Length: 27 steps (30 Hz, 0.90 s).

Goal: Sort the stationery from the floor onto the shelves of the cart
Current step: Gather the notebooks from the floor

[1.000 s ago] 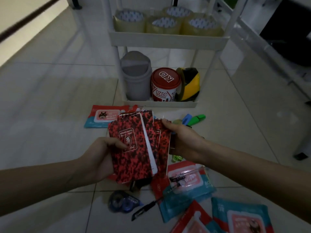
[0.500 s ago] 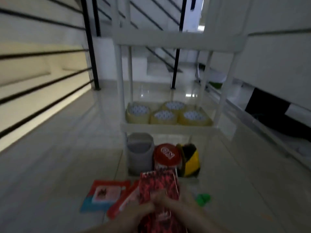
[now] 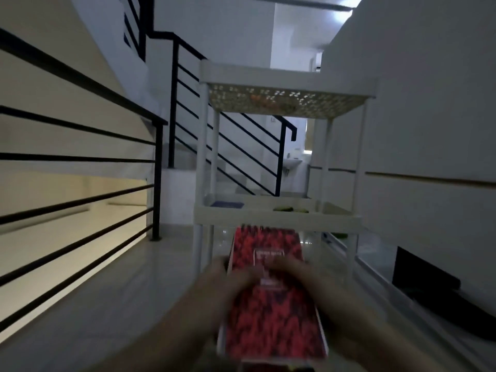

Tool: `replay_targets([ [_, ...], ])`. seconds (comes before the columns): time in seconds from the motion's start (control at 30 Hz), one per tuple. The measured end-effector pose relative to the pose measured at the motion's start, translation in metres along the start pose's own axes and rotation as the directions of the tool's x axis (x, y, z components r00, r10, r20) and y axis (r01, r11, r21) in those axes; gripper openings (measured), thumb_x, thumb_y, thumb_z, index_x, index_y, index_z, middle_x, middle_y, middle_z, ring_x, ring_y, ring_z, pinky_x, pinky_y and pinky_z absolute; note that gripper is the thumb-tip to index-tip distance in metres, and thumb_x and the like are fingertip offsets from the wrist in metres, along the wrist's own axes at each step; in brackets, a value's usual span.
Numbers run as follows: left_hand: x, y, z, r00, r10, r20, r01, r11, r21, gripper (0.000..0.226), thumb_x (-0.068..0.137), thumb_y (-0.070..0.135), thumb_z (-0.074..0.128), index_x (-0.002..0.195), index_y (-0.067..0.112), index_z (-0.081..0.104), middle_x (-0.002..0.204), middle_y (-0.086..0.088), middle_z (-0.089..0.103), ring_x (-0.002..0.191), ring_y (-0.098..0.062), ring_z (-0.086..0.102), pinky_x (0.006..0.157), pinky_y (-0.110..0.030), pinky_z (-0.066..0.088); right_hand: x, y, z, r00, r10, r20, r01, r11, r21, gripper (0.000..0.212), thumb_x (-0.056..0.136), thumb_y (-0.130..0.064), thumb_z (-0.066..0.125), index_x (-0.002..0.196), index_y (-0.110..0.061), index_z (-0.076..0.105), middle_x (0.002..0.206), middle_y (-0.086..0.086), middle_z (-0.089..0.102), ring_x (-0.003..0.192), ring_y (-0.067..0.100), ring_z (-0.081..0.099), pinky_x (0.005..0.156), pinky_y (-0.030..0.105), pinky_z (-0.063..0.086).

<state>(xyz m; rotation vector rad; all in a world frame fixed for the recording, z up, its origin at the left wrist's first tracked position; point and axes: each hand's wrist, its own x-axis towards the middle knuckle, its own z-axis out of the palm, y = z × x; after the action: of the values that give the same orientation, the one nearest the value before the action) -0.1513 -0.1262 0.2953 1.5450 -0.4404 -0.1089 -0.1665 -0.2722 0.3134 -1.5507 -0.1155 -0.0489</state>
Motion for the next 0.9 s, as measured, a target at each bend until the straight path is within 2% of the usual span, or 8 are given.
replay_targets([
  [0.17,0.047,0.071,-0.023,0.913,0.369,-0.173,-0.28,0.877,0.39,0.028,0.098,0.024,0.033,0.087,0.019,0.058,0.086,0.003,0.06,0.09,-0.015,0.056,0.077,-0.021,0.044,0.043,-0.067,-0.007,0.996,-0.011,-0.091,0.013,1.0,0.024,0.011,0.085,-0.02,0.062,0.089,-0.011,0.059,0.085,0.009,0.071,0.077,0.023,0.066,0.085,0.038,0.055],
  [0.27,0.098,0.076,-0.045,0.789,0.614,0.016,-0.347,0.423,0.837,0.022,0.094,0.015,0.045,0.111,0.007,0.057,0.103,0.0,0.048,0.098,-0.013,0.047,0.071,-0.014,0.035,0.079,-0.097,-0.006,0.986,-0.007,-0.168,0.013,0.999,0.032,0.013,0.086,-0.017,0.061,0.096,-0.01,0.056,0.095,0.01,0.066,0.078,0.022,0.062,0.072,0.036,0.054],
  [0.33,0.126,0.065,-0.057,0.701,0.662,0.267,-0.333,-0.027,0.943,0.033,0.072,0.014,0.074,0.101,0.003,0.061,0.098,-0.01,0.057,0.088,-0.023,0.058,0.073,-0.023,0.044,0.106,-0.105,-0.004,0.981,-0.014,-0.195,0.017,1.0,0.011,0.013,0.086,-0.015,0.06,0.096,-0.009,0.053,0.09,0.009,0.063,0.074,0.02,0.06,0.063,0.032,0.052],
  [0.4,0.143,0.05,-0.065,0.616,0.739,0.273,-0.16,-0.222,0.962,0.044,0.043,0.006,0.084,0.083,0.003,0.066,0.08,-0.015,0.064,0.073,-0.029,0.066,0.073,-0.035,0.055,0.129,-0.105,0.0,0.974,-0.018,-0.226,0.01,0.999,-0.039,0.014,0.088,-0.012,0.059,0.097,-0.007,0.05,0.081,0.007,0.058,0.068,0.019,0.057,0.059,0.03,0.05],
  [0.5,0.143,0.028,-0.073,0.581,0.777,0.242,0.01,-0.304,0.953,0.027,0.067,0.008,0.054,0.088,0.002,0.069,0.097,-0.021,0.069,0.1,-0.034,0.067,0.089,-0.058,0.046,0.158,-0.099,0.005,0.966,0.01,-0.257,-0.024,0.999,-0.049,0.016,0.088,-0.01,0.059,0.098,-0.007,0.047,0.075,0.006,0.055,0.062,0.017,0.054,0.048,0.027,0.05],
  [0.6,0.147,-0.006,-0.087,0.573,0.717,0.397,-0.053,-0.451,0.891,0.045,0.073,0.007,0.032,0.093,0.001,0.073,0.103,-0.018,0.071,0.11,-0.034,0.062,0.086,-0.047,0.052,0.184,-0.082,0.01,0.966,0.093,-0.243,-0.106,0.994,-0.038,0.012,0.089,-0.012,0.06,0.085,-0.008,0.049,0.073,0.008,0.055,0.06,0.018,0.054,0.043,0.024,0.05],
  [0.77,0.157,-0.021,-0.097,0.558,0.736,0.382,-0.134,-0.375,0.917,0.043,0.08,0.002,0.03,0.101,-0.01,0.066,0.105,-0.021,0.07,0.115,-0.03,0.04,0.08,-0.042,0.056,0.213,-0.055,0.023,0.97,0.112,-0.217,-0.171,0.945,-0.28,0.027,0.097,-0.01,0.048,0.07,-0.005,0.047,0.069,0.009,0.053,0.056,0.016,0.048,0.033,0.015,0.042],
  [0.9,0.156,-0.027,-0.096,0.491,0.784,0.381,-0.222,-0.31,0.924,0.036,0.093,-0.002,0.016,0.119,-0.005,0.041,0.124,-0.022,0.042,0.117,-0.031,0.038,0.083,-0.042,0.054,0.221,-0.054,0.033,0.971,0.012,-0.238,-0.138,0.841,-0.523,0.032,0.098,-0.009,0.039,0.123,0.005,0.052,0.125,0.021,0.056,0.085,0.024,0.056,0.057,0.018,0.042],
])
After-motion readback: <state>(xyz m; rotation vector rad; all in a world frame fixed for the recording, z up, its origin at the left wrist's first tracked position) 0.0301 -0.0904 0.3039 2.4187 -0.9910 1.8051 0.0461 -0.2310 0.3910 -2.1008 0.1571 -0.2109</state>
